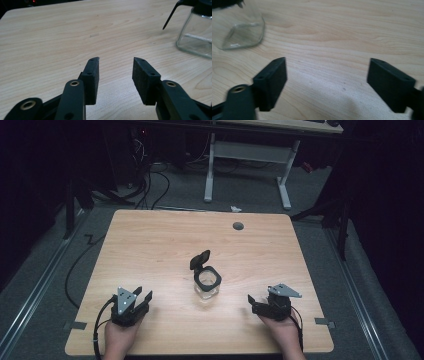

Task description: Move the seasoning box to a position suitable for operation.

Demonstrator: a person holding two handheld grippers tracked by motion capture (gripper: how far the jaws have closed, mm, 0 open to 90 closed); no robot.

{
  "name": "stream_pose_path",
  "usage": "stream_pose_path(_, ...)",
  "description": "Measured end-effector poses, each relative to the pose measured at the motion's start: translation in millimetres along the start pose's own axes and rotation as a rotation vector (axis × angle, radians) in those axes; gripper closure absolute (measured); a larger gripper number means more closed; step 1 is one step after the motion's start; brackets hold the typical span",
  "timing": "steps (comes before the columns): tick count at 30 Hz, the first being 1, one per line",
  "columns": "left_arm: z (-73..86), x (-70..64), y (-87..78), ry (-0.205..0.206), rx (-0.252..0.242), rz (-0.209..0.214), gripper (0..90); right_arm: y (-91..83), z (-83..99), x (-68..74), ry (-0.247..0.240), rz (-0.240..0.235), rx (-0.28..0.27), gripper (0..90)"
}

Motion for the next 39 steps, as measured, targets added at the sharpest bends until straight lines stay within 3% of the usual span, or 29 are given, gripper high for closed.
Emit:
stream_pose_path(1, 1.8, -0.1, 0.4, -0.006, 0.007, -0.002, 57.7, -1.2, -1.8, 1.9, 0.000, -0.011, -0.029, 28.7)
stream_pose_path(2, 2.8, -1.4, 0.5, -0.015, 0.011, 0.001, 57.7, -1.2, -1.8, 1.9, 0.000, -0.011, -0.029, 28.7)
stream_pose_path(4, 8.2, -7.6, -1.0, 0.019, 0.027, 0.021, 57.5, -3.8, -2.3, 0.8, -0.008, -0.011, -0.050, 37.7)
stream_pose_path(8, 12.8, -13.6, -2.6, 0.022, 0.050, 0.055, 54.1, -5.7, -4.0, -0.5, 0.039, -0.039, -0.079, 45.2)
stream_pose_path(12, 11.6, -17.6, -1.3, 0.002, 0.046, 0.064, 54.0, -6.0, -2.0, 2.7, 0.039, -0.066, -0.087, 53.4)
stream_pose_path(17, 16.5, -22.9, -0.8, 0.020, 0.060, 0.076, 55.4, -4.8, 0.4, 10.1, 0.011, -0.082, -0.083, 59.8)
stream_pose_path(22, 19.3, -30.1, -1.9, 0.025, 0.065, 0.091, 56.5, -3.4, -1.0, 17.0, -0.013, -0.089, -0.092, 58.9)
stream_pose_path(27, 23.2, -35.7, -1.7, 0.042, 0.079, 0.101, 62.2, -1.3, -4.7, 28.4, -0.038, -0.112, -0.100, 60.7)
stream_pose_path(29, 22.2, -38.2, -1.8, 0.067, 0.076, 0.101, 68.7, -0.7, -8.9, 34.2, -0.041, -0.141, -0.110, 72.7)
stream_pose_path(31, 19.3, -43.3, -1.0, 0.034, 0.076, 0.111, 72.2, 0.9, -10.3, 35.0, -0.043, -0.150, -0.107, 76.4)
stream_pose_path(32, 19.5, -44.4, -0.2, 0.036, 0.078, 0.111, 78.5, 5.5, -12.7, 35.4, -0.056, -0.150, -0.099, 83.3)
stream_pose_path(35, 20.0, -51.5, 4.8, 0.022, 0.082, 0.107, 86.0, 11.4, -14.9, 36.3, -0.055, -0.151, -0.093, 88.8)
stream_pose_path(39, 27.7, -65.1, 13.7, 0.019, 0.102, 0.117, 90.0, 24.1, -19.2, 41.2, -0.064, -0.164, -0.086, 90.0)
Point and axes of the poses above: each handheld gripper's, and its own axes: y roughly forward along the jaws, z roughly out of its underside, x roughly to its left, the point moved 9 cm from there along y, roughly forward along the jaws, and after that the axes turned 4 degrees about -x, right-handed, at the moved point
